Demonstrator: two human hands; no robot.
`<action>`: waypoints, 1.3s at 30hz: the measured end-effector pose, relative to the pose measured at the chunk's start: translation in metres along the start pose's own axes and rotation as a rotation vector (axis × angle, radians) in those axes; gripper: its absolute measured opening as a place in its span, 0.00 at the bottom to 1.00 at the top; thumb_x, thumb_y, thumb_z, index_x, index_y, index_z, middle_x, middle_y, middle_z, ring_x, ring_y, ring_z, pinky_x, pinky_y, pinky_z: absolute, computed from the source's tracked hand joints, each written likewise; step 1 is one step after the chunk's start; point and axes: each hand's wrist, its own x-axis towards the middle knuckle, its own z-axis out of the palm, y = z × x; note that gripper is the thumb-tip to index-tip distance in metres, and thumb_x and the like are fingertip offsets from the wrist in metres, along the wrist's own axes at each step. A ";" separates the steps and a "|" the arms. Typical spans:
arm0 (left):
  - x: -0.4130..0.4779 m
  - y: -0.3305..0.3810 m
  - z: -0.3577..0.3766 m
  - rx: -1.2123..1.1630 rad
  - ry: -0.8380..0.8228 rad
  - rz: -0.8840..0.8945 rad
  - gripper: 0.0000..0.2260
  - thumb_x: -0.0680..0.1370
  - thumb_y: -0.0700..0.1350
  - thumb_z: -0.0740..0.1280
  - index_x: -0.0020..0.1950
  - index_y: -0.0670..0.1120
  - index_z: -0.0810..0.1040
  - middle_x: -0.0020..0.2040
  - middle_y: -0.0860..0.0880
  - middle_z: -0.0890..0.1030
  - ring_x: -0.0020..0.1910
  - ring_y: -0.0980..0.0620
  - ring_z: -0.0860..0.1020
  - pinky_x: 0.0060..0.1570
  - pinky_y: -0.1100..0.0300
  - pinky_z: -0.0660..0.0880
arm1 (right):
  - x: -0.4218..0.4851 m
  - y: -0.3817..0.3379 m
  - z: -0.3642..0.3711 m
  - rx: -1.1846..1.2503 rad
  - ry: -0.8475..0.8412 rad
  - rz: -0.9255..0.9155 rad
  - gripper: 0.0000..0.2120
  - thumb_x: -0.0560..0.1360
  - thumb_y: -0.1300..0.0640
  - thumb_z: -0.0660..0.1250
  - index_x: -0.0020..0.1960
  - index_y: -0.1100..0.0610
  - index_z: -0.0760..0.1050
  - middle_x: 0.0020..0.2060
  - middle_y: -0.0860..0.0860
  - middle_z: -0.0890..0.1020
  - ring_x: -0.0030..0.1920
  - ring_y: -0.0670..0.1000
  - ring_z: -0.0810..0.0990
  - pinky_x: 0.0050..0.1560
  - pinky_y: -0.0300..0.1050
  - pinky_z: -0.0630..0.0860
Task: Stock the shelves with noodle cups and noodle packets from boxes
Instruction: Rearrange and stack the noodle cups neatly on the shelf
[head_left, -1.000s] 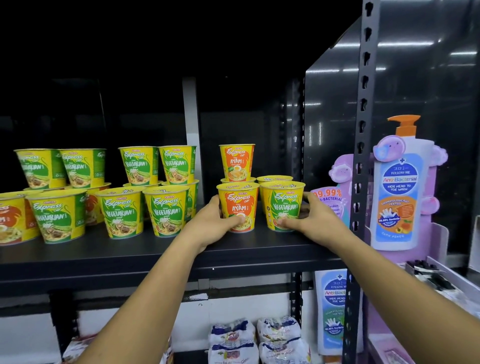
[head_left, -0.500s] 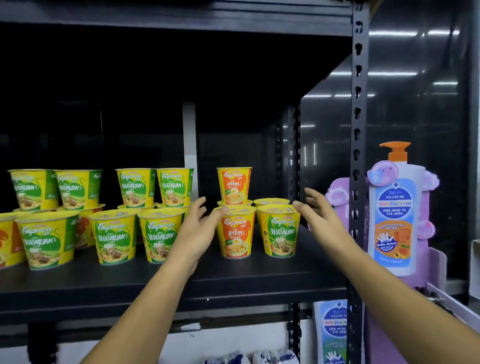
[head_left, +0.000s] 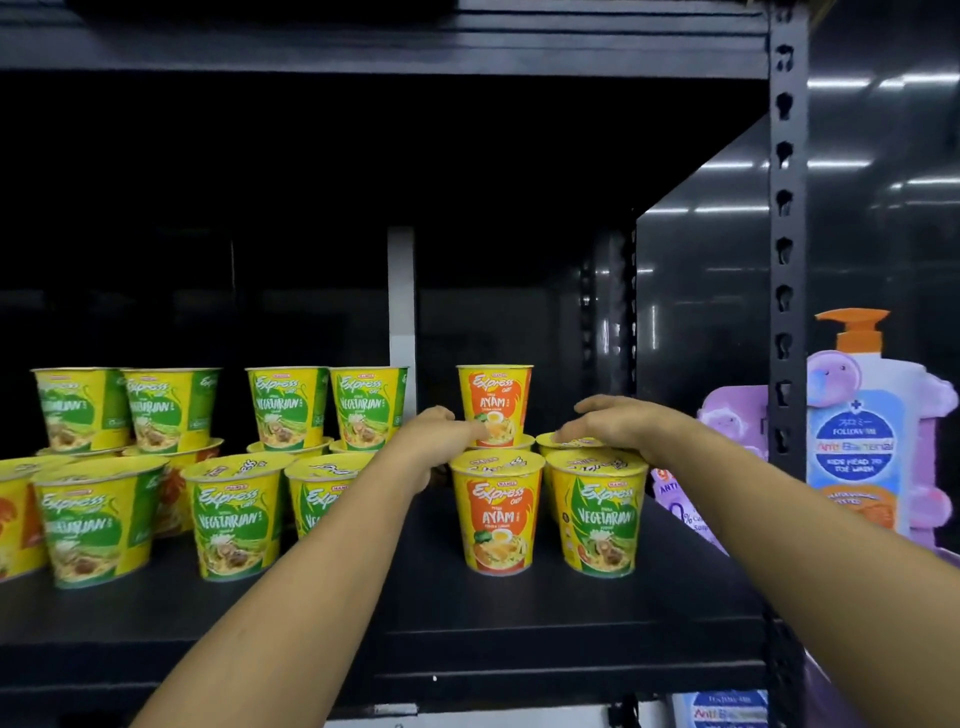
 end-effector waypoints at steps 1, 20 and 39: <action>0.003 -0.001 0.001 0.003 -0.009 -0.009 0.28 0.75 0.56 0.75 0.71 0.47 0.72 0.61 0.46 0.82 0.58 0.46 0.81 0.62 0.44 0.77 | -0.001 -0.003 0.000 -0.055 -0.025 0.009 0.43 0.67 0.42 0.80 0.76 0.49 0.67 0.62 0.53 0.80 0.53 0.55 0.84 0.61 0.56 0.80; 0.003 -0.001 0.005 -0.020 -0.085 -0.032 0.14 0.77 0.52 0.75 0.57 0.45 0.82 0.50 0.47 0.87 0.50 0.46 0.86 0.60 0.44 0.80 | -0.003 -0.013 0.000 -0.263 -0.045 0.030 0.23 0.71 0.41 0.76 0.55 0.57 0.77 0.46 0.54 0.85 0.47 0.55 0.86 0.57 0.57 0.83; -0.073 -0.062 0.020 -0.407 -0.154 0.193 0.39 0.68 0.65 0.75 0.75 0.55 0.68 0.67 0.52 0.80 0.64 0.53 0.78 0.69 0.44 0.72 | -0.081 0.066 0.051 0.454 0.156 -0.190 0.62 0.65 0.34 0.79 0.83 0.47 0.42 0.73 0.47 0.72 0.68 0.51 0.75 0.69 0.53 0.71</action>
